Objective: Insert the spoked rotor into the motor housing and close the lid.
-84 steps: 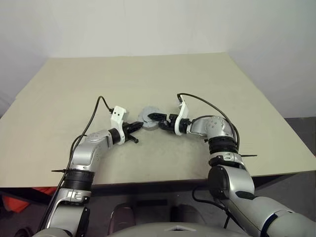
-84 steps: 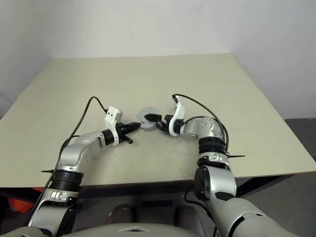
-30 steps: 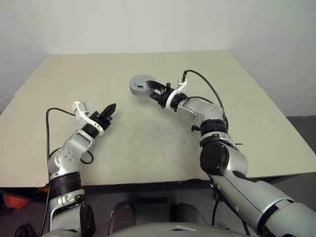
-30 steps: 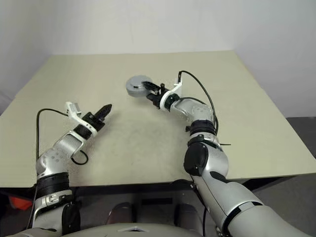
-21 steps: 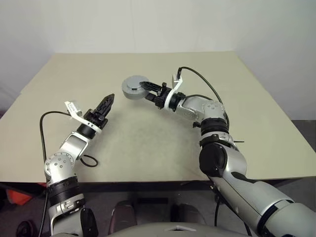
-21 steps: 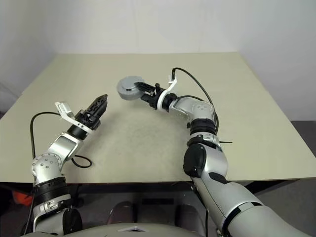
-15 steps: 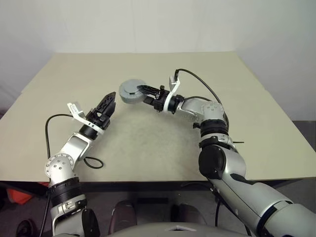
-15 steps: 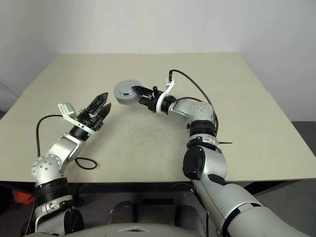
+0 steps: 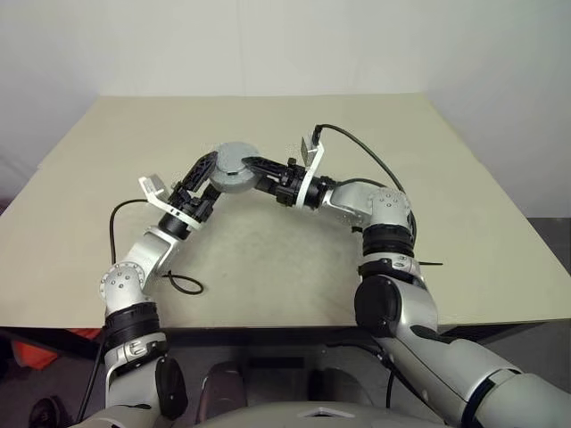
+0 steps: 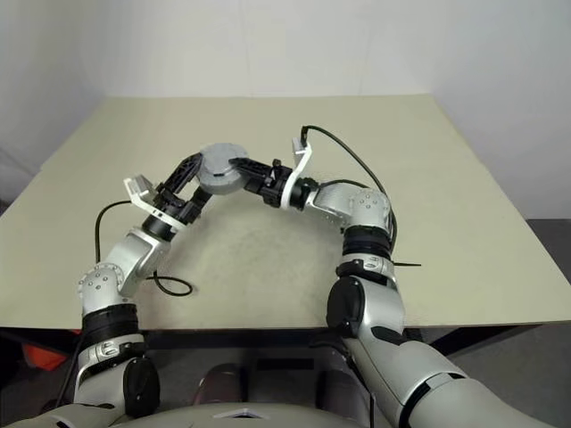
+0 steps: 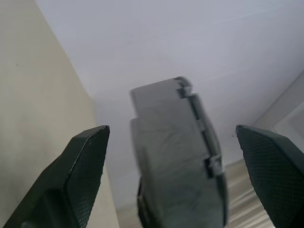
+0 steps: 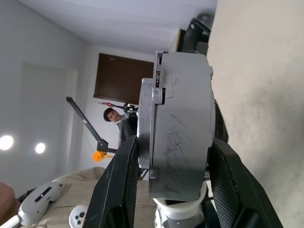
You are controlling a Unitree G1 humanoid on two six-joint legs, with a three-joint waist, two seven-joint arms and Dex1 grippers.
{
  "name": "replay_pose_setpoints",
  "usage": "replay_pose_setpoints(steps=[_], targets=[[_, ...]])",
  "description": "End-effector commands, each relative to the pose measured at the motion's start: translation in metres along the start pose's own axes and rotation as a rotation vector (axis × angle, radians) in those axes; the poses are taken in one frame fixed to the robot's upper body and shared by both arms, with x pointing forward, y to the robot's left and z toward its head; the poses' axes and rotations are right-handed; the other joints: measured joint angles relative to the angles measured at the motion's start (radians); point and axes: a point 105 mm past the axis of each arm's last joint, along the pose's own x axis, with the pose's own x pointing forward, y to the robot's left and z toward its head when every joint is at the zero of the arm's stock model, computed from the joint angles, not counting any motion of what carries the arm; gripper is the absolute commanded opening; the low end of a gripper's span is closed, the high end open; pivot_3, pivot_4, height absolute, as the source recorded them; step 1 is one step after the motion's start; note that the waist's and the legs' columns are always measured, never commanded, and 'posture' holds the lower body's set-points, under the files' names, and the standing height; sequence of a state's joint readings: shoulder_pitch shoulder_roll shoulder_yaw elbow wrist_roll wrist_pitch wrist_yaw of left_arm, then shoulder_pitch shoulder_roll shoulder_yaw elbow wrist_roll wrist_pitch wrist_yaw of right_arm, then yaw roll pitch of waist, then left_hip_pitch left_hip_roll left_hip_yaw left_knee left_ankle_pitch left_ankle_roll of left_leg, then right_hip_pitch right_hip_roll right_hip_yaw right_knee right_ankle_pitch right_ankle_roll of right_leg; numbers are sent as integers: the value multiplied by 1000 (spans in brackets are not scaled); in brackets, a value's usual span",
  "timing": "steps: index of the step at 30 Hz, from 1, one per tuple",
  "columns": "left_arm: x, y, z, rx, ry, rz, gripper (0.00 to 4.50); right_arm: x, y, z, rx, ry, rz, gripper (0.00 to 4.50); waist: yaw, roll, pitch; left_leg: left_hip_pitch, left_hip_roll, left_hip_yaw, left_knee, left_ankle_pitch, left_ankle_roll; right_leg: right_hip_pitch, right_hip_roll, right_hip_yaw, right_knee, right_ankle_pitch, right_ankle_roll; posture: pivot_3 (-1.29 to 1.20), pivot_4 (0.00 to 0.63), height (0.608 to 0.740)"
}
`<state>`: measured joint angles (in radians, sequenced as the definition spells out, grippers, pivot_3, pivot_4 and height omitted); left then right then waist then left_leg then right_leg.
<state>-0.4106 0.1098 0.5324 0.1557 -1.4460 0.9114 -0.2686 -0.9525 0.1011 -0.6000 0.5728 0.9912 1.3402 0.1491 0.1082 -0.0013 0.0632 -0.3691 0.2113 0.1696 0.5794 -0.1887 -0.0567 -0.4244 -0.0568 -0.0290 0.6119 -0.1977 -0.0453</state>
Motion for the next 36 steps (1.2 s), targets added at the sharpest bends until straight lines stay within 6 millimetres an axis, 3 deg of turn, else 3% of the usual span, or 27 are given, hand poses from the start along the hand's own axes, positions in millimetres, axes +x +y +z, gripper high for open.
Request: replay_pose_setpoints(steps=[1,10,13,17,27,34,36], targets=[[5,-11,-2,20,23,-42,4485,-1,28,8,-70,-28,91,2029,0,0,0,0,0,0,0,0,0,0,0,0,0,0,0,0,0,740],[18,0,-7,65,54,9,4485,2,28,7,-90,-37,86,2029,0,0,0,0,-1,-1,0,1,-2,0,0,0,2,0,1,0,0,740],[21,3,-3,76,36,19,3874,1,26,7,-92,-44,79,2029,0,0,0,1,-1,-2,0,2,-3,0,0,0,3,0,1,0,0,740],[21,4,-3,78,32,18,2565,0,25,8,-98,-53,72,2029,-2,0,0,1,-2,-2,0,2,-3,0,-1,1,4,0,1,0,0,740],[18,8,-6,77,50,30,2525,0,16,7,-147,-51,30,2029,-1,-1,0,0,-2,-4,1,2,-4,0,-1,0,5,0,1,0,0,740],[13,14,0,101,11,63,2525,1,0,31,-257,-202,-111,4448,-3,-1,0,1,-2,-4,2,2,-4,0,-1,0,6,0,1,0,0,740],[10,17,5,114,-10,80,2525,-2,-9,43,-275,-275,-175,4486,-3,-1,0,1,-2,-4,2,2,-4,0,-1,0,6,0,1,0,0,740]])
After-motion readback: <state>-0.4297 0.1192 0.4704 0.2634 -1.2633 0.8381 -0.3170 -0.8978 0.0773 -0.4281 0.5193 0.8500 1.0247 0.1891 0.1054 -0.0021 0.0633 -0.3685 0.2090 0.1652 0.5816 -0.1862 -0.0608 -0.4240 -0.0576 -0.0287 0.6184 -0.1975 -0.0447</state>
